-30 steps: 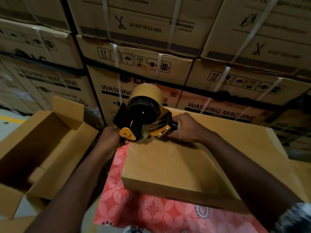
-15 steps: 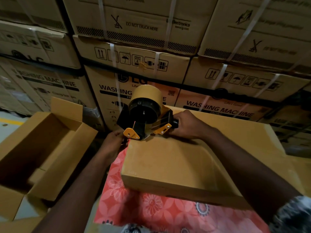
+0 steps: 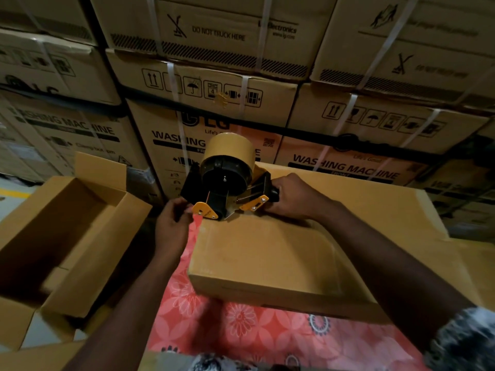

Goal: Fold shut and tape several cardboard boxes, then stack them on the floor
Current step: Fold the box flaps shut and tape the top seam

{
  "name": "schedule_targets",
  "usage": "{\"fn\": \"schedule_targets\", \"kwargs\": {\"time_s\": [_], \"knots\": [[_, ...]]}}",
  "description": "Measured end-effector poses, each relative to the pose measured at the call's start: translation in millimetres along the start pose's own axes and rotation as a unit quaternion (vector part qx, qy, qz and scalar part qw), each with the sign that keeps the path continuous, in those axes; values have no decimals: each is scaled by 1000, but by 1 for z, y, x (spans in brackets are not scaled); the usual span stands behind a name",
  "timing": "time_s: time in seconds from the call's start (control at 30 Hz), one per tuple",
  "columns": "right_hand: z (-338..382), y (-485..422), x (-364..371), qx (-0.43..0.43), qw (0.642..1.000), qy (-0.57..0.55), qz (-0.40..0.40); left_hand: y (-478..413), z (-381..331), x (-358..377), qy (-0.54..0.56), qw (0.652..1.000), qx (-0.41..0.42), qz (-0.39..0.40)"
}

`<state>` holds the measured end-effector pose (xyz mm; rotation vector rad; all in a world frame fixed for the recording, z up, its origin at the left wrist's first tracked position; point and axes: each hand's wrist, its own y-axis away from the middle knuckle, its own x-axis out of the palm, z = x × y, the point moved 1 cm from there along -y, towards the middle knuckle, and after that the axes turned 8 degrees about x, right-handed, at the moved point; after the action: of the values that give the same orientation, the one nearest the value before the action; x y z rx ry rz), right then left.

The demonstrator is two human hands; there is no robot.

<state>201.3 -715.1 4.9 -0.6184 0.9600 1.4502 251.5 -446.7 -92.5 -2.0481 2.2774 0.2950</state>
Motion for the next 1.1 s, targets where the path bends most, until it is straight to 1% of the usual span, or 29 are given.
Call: {"fn": "schedule_targets", "kwargs": {"time_s": [0.03, 0.1, 0.17, 0.27, 0.33, 0.53, 0.67, 0.73, 0.77, 0.8, 0.83, 0.87, 0.9, 0.93, 1.0, 1.03, 1.07, 1.1], "knots": [[0, 0, 1, 7, 1000, 3, -5, 5, -5, -1, 25, 999, 20, 27], [2, 1, 2, 21, 999, 18, -19, 20, -14, 0, 61, 992, 1, 115], [6, 2, 2, 31, 998, 36, -31, 32, -17, 0, 76, 982, -19, 173], [12, 3, 6, 49, 996, 51, -53, 38, -25, -1, 31, 977, 10, 213], [13, 3, 10, 57, 994, 58, -69, 37, -27, -1, 19, 977, 9, 213], [5, 14, 7, 44, 992, 94, -77, 39, -20, -3, 106, 967, -33, 229], [-25, 27, -10, 63, 988, 121, -70, 40, -28, 3, 86, 979, -17, 186], [-43, 38, -18, 70, 987, 129, -65, 37, -26, 3, 87, 977, -7, 195], [-47, 42, -21, 68, 987, 130, -58, 37, -27, 2, 69, 977, -2, 201], [-49, 45, -22, 64, 988, 129, -49, 37, -27, 1, 27, 978, 15, 204], [-47, 47, -24, 58, 989, 130, -40, 36, -27, 0, -61, 975, 55, 205], [-44, 46, -27, 50, 989, 134, -34, 34, -26, 2, -170, 956, 111, 211], [-39, 45, -32, 40, 988, 142, -36, 33, -25, 6, -276, 921, 169, 218], [-34, 42, -36, 29, 986, 158, -45, 32, -24, 12, -355, 879, 221, 227], [-24, 37, -43, 10, 978, 196, -75, 34, -30, 26, -450, 809, 279, 255], [-20, 35, -45, 3, 975, 207, -88, 35, -29, 30, -479, 786, 294, 258], [-16, 33, -45, -5, 972, 213, -96, 36, -28, 33, -495, 773, 304, 253], [-13, 33, -45, -14, 971, 217, -99, 36, -27, 32, -499, 772, 307, 246]]}}
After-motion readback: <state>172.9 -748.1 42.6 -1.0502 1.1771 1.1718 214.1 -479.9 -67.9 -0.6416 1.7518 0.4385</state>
